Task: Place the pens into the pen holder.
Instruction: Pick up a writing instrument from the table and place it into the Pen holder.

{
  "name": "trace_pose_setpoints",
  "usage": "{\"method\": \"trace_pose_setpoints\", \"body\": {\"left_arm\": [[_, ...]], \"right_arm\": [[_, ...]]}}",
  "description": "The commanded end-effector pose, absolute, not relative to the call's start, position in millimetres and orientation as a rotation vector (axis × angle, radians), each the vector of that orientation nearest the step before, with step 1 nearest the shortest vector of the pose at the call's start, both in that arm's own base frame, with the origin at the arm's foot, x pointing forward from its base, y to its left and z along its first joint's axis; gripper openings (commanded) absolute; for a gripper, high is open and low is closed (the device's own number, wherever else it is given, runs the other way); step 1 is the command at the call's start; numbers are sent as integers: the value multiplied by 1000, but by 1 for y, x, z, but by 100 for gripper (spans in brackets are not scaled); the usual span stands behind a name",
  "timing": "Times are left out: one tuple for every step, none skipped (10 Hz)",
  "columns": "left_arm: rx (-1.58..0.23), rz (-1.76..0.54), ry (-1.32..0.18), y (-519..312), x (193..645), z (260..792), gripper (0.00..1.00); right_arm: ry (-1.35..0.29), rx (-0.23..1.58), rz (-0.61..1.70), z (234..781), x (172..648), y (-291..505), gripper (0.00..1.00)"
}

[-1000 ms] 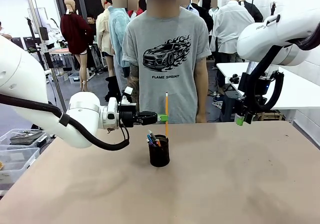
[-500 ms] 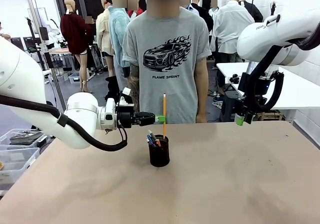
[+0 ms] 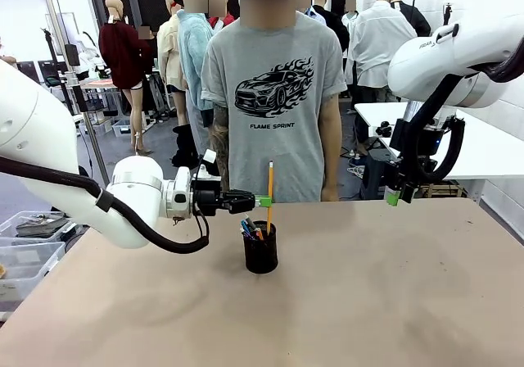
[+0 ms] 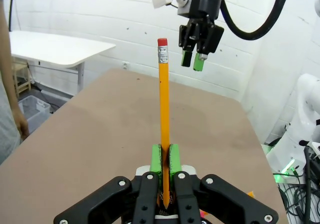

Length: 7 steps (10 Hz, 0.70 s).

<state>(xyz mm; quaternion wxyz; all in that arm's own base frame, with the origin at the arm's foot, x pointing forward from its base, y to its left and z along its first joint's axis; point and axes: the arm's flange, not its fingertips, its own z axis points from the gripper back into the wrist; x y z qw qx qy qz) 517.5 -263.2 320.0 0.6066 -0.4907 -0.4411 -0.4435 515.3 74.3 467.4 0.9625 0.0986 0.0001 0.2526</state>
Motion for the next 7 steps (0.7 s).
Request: {"method": "trace_pose_setpoints", "body": {"left_arm": [[-1106, -1058, -1018, -267, 518, 311, 0], [-1105, -1065, -1009, -268, 517, 309, 0], [-1094, -1071, -999, -270, 516, 306, 0], [-1091, -1071, -988, -270, 516, 304, 0], [-1090, -1076, -988, -270, 515, 303, 0], [-1079, -1080, -987, -269, 515, 303, 0], [-1070, -1077, -982, -268, 515, 302, 0]], "right_arm": [[-2, 223, 523, 468, 515, 74, 52], [-2, 223, 523, 468, 515, 74, 52], [-2, 223, 523, 468, 515, 74, 52], [-2, 223, 523, 468, 515, 74, 52], [-2, 223, 523, 468, 515, 74, 52], [-2, 223, 523, 468, 515, 74, 52], [-2, 223, 523, 468, 515, 74, 52]]}}
